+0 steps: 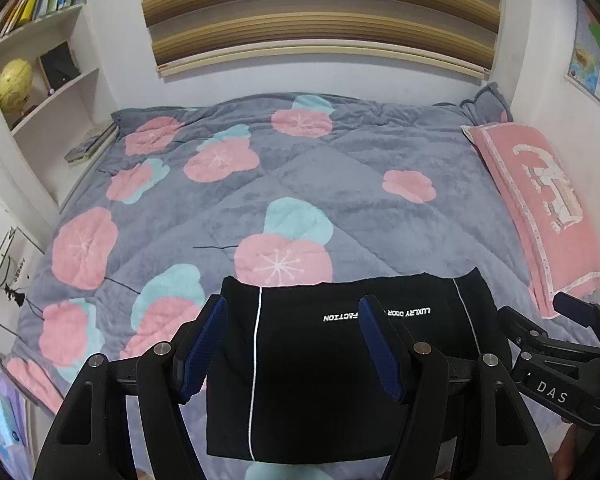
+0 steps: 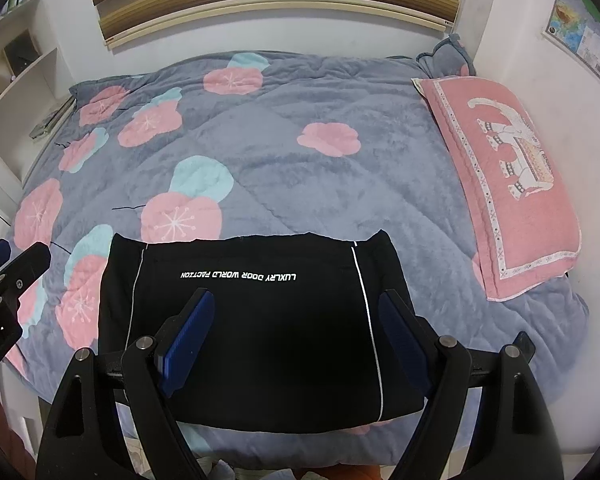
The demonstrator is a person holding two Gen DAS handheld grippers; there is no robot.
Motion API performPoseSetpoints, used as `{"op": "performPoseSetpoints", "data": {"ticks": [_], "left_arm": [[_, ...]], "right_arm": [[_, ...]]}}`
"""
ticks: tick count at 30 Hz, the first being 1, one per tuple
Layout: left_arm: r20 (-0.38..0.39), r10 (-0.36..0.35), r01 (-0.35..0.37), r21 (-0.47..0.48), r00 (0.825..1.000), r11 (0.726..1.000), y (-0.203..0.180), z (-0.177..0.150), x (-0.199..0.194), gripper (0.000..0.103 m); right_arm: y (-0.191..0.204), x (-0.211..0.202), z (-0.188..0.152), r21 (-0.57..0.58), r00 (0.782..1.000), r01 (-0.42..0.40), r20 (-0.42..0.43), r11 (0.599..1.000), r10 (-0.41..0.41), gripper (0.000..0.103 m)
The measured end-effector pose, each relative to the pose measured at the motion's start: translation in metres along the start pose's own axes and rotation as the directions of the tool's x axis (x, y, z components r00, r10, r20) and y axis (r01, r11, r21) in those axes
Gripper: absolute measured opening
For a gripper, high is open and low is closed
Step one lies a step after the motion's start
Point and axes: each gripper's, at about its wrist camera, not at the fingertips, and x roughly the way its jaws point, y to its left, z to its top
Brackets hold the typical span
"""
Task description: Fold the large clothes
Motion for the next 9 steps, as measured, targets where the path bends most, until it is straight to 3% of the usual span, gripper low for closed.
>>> {"op": "performPoseSetpoints", "data": {"ticks": [6, 9], "left_arm": [[0.045, 0.047, -0.047, -0.007, 0.998, 0.999, 0.0041, -0.0014, -0.0013, 0.069], [0.030, 0.038, -0.037, -0.009, 0.999, 0.999, 0.0063, -0.0017, 0.0015, 0.069]], "right_arm": [[0.0001, 0.0037, -0.0002, -0.004, 1.000, -0.005, -0.007, 1.000, 0.005, 0.085], [-0.0005, 0.0058, 0.0007, -0.008, 1.000, -0.009, -0.009, 1.000, 0.009, 0.085]]}}
